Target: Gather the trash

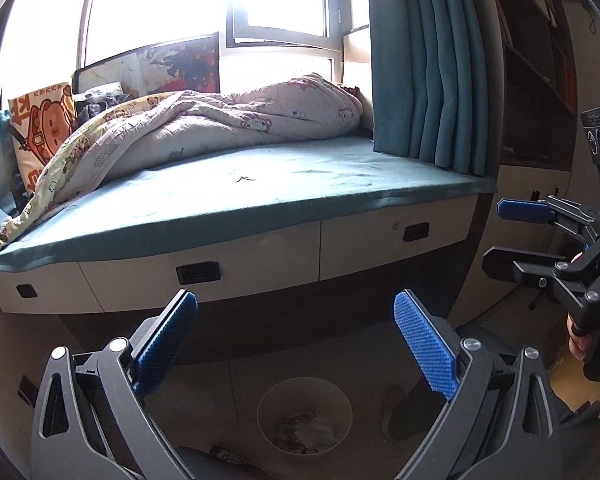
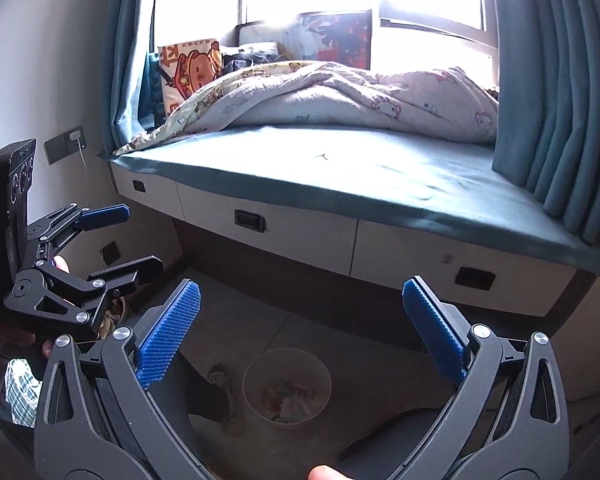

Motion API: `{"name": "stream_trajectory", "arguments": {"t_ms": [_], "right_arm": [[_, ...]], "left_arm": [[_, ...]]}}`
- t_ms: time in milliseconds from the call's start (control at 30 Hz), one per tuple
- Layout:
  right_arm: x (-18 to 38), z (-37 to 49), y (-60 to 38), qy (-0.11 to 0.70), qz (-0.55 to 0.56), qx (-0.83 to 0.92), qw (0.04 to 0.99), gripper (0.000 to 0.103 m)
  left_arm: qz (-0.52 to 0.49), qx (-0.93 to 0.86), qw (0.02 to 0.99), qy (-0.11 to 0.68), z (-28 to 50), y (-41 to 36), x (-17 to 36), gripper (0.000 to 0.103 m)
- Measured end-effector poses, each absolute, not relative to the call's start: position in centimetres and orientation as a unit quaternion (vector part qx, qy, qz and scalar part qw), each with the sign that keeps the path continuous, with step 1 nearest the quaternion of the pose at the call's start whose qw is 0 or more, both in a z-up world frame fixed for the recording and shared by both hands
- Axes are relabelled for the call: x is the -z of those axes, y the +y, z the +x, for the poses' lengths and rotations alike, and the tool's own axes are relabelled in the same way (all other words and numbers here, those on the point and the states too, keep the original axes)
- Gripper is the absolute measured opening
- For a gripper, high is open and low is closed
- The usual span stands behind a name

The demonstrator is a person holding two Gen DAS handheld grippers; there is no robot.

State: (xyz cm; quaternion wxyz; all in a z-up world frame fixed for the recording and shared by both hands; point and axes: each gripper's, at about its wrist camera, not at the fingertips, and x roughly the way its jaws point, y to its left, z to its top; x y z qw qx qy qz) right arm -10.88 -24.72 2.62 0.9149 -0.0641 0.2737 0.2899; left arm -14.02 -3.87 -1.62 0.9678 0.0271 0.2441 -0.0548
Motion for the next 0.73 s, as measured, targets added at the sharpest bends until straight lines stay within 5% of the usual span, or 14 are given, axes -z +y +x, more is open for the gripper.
{"name": "stream_trajectory", "arguments": {"t_ms": [733], "right_arm": [[-1.82,-11.26,-24.18,0.284,-0.065,-0.290,0.911,0.098]], "left_arm": [[0.054,0.045,0.967,0.246,-14.25,-4.68,2.14,0.097]]}}
